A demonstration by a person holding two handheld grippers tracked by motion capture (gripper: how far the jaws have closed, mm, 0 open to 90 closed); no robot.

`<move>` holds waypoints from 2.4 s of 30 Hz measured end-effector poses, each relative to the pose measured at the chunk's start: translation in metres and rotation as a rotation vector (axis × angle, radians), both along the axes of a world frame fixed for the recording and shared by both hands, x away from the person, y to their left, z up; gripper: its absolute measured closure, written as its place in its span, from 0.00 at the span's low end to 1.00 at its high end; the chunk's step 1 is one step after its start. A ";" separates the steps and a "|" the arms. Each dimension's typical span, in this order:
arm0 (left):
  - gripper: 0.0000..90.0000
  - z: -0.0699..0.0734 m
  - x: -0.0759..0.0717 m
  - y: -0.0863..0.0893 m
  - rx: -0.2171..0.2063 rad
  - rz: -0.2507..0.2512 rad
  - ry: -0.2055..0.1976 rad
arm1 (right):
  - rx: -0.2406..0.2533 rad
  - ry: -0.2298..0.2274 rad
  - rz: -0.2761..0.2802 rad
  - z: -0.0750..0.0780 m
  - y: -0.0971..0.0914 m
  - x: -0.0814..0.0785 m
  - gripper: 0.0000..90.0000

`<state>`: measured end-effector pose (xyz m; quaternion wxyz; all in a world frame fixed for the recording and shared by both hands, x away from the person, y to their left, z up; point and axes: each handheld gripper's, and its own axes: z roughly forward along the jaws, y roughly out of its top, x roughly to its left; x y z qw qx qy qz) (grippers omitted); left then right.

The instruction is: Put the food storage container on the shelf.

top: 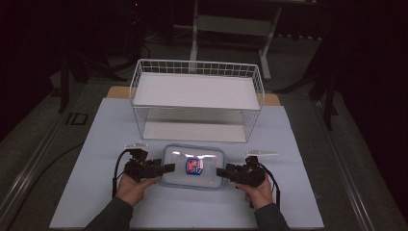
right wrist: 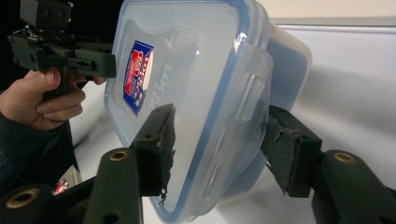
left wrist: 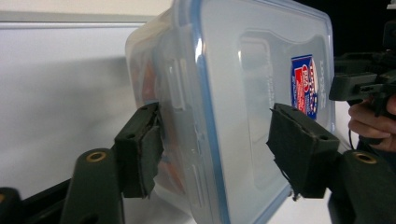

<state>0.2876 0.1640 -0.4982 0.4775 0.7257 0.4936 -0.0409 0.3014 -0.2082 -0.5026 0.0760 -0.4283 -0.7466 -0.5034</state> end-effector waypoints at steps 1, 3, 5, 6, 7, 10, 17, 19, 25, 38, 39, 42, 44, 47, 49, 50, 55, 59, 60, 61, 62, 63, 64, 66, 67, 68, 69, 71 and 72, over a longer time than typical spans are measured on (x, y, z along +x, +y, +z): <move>0.42 0.001 -0.001 0.000 0.005 -0.002 -0.001 | 0.000 0.003 0.000 0.000 0.000 -0.001 0.53; 0.43 0.001 -0.004 0.000 0.008 -0.004 -0.006 | 0.009 0.020 0.000 0.001 -0.001 -0.003 0.54; 0.44 0.001 -0.007 0.001 0.007 -0.003 -0.007 | 0.020 0.034 0.001 0.000 -0.002 -0.003 0.55; 0.44 0.001 -0.009 0.002 0.007 -0.005 -0.007 | 0.028 0.044 0.000 -0.001 -0.003 -0.004 0.55; 0.45 0.001 -0.010 0.002 0.003 -0.002 -0.004 | 0.034 0.053 -0.001 -0.001 -0.003 -0.004 0.55; 0.46 0.001 -0.014 0.004 0.000 -0.003 -0.001 | 0.037 0.054 -0.001 -0.002 -0.003 -0.005 0.55; 0.50 0.001 -0.021 0.005 0.005 -0.005 0.000 | 0.032 0.050 0.019 -0.003 -0.003 -0.007 0.55; 0.51 0.002 -0.024 0.005 0.020 -0.006 -0.010 | 0.025 0.028 0.029 -0.003 -0.002 -0.009 0.55; 0.51 0.004 -0.025 0.004 0.035 -0.005 -0.013 | 0.022 0.017 0.028 -0.002 -0.002 -0.009 0.55; 0.51 0.016 -0.026 0.005 0.027 0.017 -0.050 | 0.014 -0.020 0.036 0.009 0.000 -0.009 0.55; 0.51 0.016 -0.026 0.005 0.027 0.017 -0.050 | 0.014 -0.029 0.035 0.011 0.000 -0.009 0.55; 0.51 0.026 -0.026 0.006 0.013 0.018 -0.078 | 0.015 -0.049 0.032 0.021 0.000 -0.009 0.56; 0.51 0.028 -0.026 0.006 0.006 0.019 -0.084 | 0.015 -0.060 0.031 0.025 0.000 -0.009 0.56; 0.51 0.038 -0.026 0.006 -0.016 0.013 -0.106 | 0.026 -0.104 0.028 0.042 -0.002 -0.009 0.57; 0.51 0.044 -0.027 0.006 -0.021 0.017 -0.123 | 0.027 -0.121 0.024 0.051 -0.003 -0.009 0.57; 0.51 0.047 -0.026 0.006 -0.025 0.021 -0.128 | 0.028 -0.125 0.019 0.056 -0.003 -0.009 0.57; 0.51 0.066 -0.022 0.005 -0.021 0.032 -0.161 | 0.036 -0.145 0.016 0.070 -0.003 -0.005 0.57; 0.51 0.085 -0.019 0.005 -0.018 0.042 -0.201 | 0.052 -0.163 0.014 0.083 -0.003 -0.002 0.56; 0.51 0.090 -0.018 0.005 -0.018 0.042 -0.210 | 0.055 -0.170 0.012 0.086 -0.003 -0.002 0.56; 0.51 0.094 -0.018 0.005 -0.020 0.046 -0.218 | 0.060 -0.178 0.011 0.090 -0.003 -0.001 0.56; 0.51 0.098 -0.017 0.006 -0.020 0.047 -0.226 | 0.063 -0.182 0.011 0.094 -0.003 0.000 0.56; 0.51 0.102 -0.016 0.006 -0.020 0.045 -0.233 | 0.062 -0.191 0.011 0.098 -0.002 0.001 0.56; 0.51 0.106 -0.015 0.006 -0.019 0.044 -0.239 | 0.062 -0.196 0.012 0.102 -0.002 0.002 0.56; 0.51 0.112 -0.013 0.006 -0.022 0.045 -0.249 | 0.058 -0.210 0.016 0.110 -0.002 0.004 0.56; 0.51 0.115 -0.011 0.006 -0.025 0.047 -0.254 | 0.054 -0.213 0.016 0.114 -0.002 0.005 0.56; 0.51 0.118 -0.010 0.006 -0.026 0.049 -0.259 | 0.052 -0.217 0.015 0.118 -0.002 0.007 0.56; 0.51 0.118 -0.010 0.006 -0.026 0.049 -0.259 | 0.052 -0.217 0.015 0.118 -0.002 0.007 0.56; 0.51 0.129 -0.005 0.007 -0.040 0.057 -0.274 | 0.045 -0.233 0.013 0.129 0.000 0.011 0.56; 0.51 0.132 -0.003 0.007 -0.046 0.058 -0.281 | 0.046 -0.236 0.011 0.133 0.000 0.013 0.56</move>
